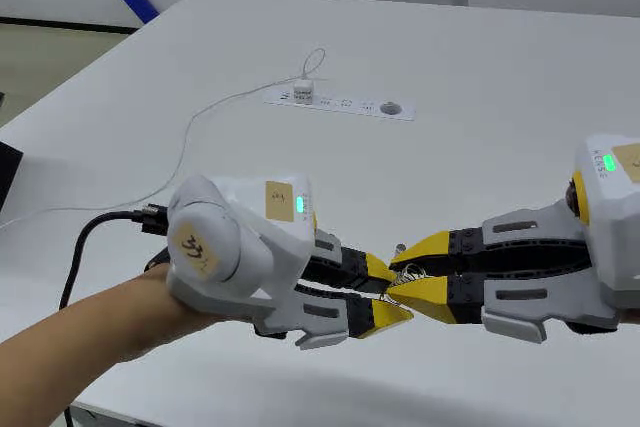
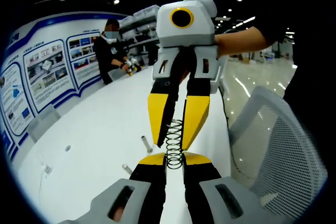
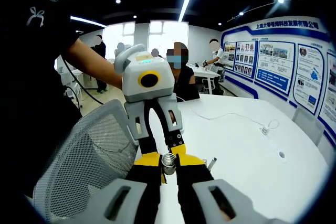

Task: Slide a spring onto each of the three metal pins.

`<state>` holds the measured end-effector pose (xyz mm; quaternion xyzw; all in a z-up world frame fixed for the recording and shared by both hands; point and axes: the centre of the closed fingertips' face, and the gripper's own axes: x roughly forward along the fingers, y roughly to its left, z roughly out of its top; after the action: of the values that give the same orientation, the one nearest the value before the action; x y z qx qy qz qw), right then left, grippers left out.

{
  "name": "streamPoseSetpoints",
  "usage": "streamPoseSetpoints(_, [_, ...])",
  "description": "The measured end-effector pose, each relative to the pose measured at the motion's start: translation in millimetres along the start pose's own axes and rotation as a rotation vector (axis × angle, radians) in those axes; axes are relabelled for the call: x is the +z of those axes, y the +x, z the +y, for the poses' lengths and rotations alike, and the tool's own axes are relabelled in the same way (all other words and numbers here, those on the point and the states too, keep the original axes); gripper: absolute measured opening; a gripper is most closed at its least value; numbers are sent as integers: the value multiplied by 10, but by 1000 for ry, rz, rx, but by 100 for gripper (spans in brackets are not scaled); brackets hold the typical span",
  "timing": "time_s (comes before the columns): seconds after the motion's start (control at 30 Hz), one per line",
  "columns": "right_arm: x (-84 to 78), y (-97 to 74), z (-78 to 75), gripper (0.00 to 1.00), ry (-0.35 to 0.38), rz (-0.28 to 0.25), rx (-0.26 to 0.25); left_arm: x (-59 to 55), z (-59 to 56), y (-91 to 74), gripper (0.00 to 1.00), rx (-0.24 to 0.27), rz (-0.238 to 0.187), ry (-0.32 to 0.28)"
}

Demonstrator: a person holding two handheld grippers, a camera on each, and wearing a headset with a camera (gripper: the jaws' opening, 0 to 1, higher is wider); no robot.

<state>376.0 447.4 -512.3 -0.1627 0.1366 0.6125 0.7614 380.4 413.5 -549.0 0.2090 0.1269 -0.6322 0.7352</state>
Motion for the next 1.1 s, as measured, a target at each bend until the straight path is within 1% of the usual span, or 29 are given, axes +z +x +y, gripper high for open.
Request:
streamPoseSetpoints(0.07, [-5,2,-7,11,2,3,-2,-1,7,3,12,6,-1,-2])
streamPoseSetpoints(0.17, [-2,-1,-23,11,4,4,-10,2,41,2,15,20,-12,-24])
streamPoseSetpoints(0.3, [13,-21,-48,11,5,0,-21,-20,68,-14,21,33,-8,-33])
streamPoseSetpoints(0.57, [-15,-70,-176,11,17,6,-64,-88,76,-65,26,50,-4,-64])
streamPoseSetpoints(0.63, [-29,-80,-212,11,22,8,-78,-102,79,-79,29,56,-6,-75])
streamPoseSetpoints(0.7, [-54,-90,-241,11,26,16,-87,-110,88,-95,32,66,-12,-91])
streamPoseSetpoints(0.83, [-107,-112,-293,11,32,31,-108,-122,99,-142,34,76,-24,-119])
streamPoseSetpoints(0.97, [-174,-145,-355,11,40,45,-130,-152,127,-193,38,93,-30,-139])
streamPoseSetpoints(1.0, [-220,-166,-391,11,34,64,-144,-165,141,-213,40,102,-31,-144])
streamPoseSetpoints(1.1, [-312,-218,-481,11,35,89,-172,-208,163,-260,43,116,-30,-169])
